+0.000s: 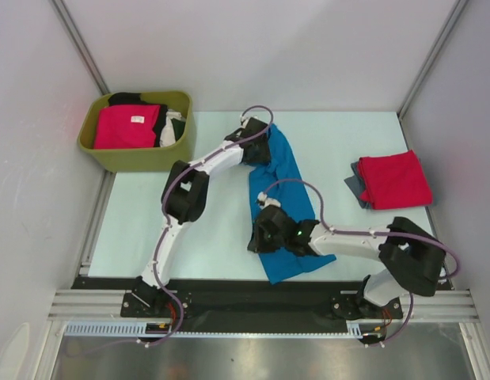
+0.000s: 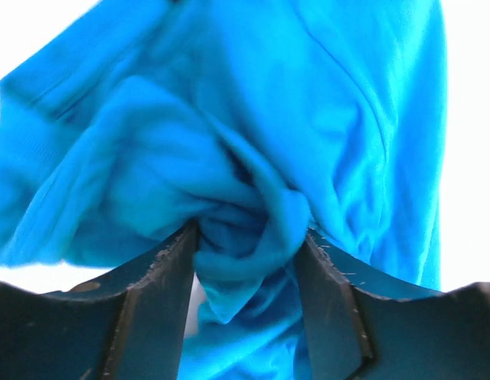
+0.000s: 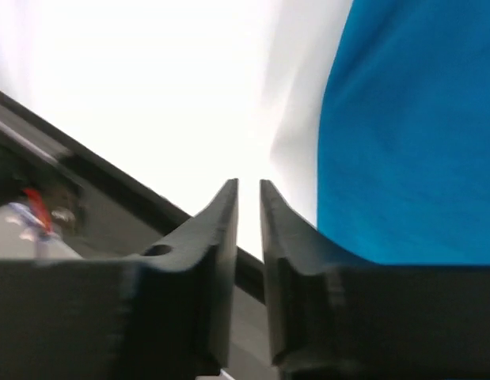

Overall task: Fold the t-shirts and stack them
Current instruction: Fold the tshirt

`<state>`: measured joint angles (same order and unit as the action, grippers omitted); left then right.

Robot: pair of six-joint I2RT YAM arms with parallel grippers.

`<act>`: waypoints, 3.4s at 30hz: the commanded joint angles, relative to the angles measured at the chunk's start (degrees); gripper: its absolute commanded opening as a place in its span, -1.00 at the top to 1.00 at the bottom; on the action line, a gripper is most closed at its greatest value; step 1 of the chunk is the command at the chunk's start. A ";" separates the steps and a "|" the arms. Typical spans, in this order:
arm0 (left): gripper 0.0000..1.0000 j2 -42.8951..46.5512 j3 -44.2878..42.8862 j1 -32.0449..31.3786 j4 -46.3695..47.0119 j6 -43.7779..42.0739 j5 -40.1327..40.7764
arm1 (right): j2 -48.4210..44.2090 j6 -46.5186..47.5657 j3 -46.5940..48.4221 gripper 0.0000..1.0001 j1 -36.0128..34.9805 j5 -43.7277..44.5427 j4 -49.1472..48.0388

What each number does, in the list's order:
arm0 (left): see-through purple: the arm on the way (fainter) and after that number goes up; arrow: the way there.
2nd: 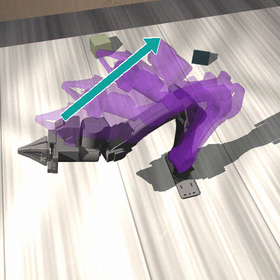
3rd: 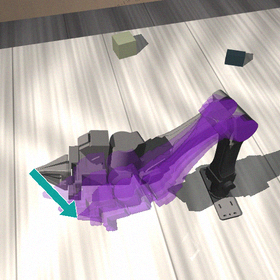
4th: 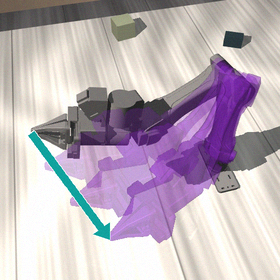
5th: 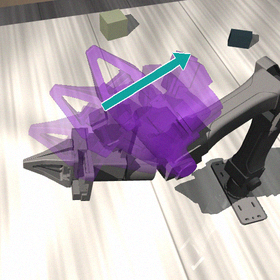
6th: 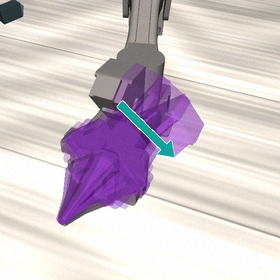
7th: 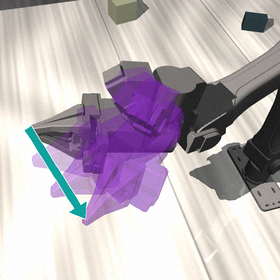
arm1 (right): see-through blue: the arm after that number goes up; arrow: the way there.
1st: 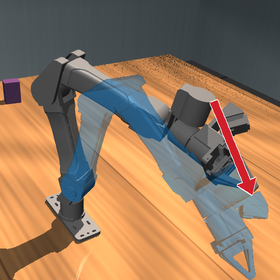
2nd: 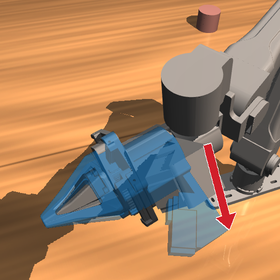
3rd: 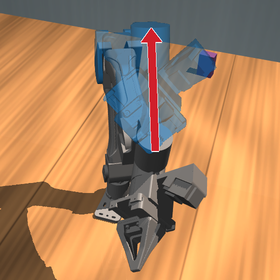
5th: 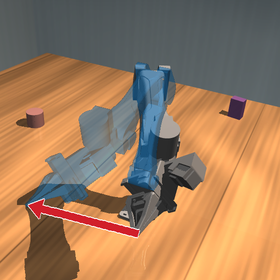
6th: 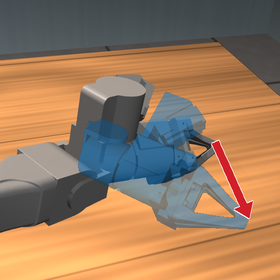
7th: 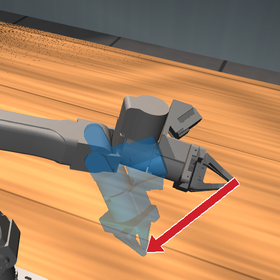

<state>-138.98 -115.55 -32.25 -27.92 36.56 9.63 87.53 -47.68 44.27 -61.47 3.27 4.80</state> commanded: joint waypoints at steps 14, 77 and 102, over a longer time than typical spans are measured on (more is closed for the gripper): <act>-0.32 -12.90 -14.01 13.79 20.36 4.66 -23.69 | -5.89 11.03 7.67 0.22 45.63 -20.82 -0.56; -0.30 -12.83 -12.08 15.11 41.63 14.52 -19.03 | 59.78 0.74 63.31 0.50 64.55 -33.15 -14.03; -0.07 -15.45 -17.26 8.52 37.51 15.39 -18.33 | 57.85 0.04 60.41 0.49 64.46 -34.20 -15.70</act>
<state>-155.68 -130.98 -23.75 11.29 51.81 -10.44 146.87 -48.25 106.50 2.90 -31.18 -14.22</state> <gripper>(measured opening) 0.521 0.247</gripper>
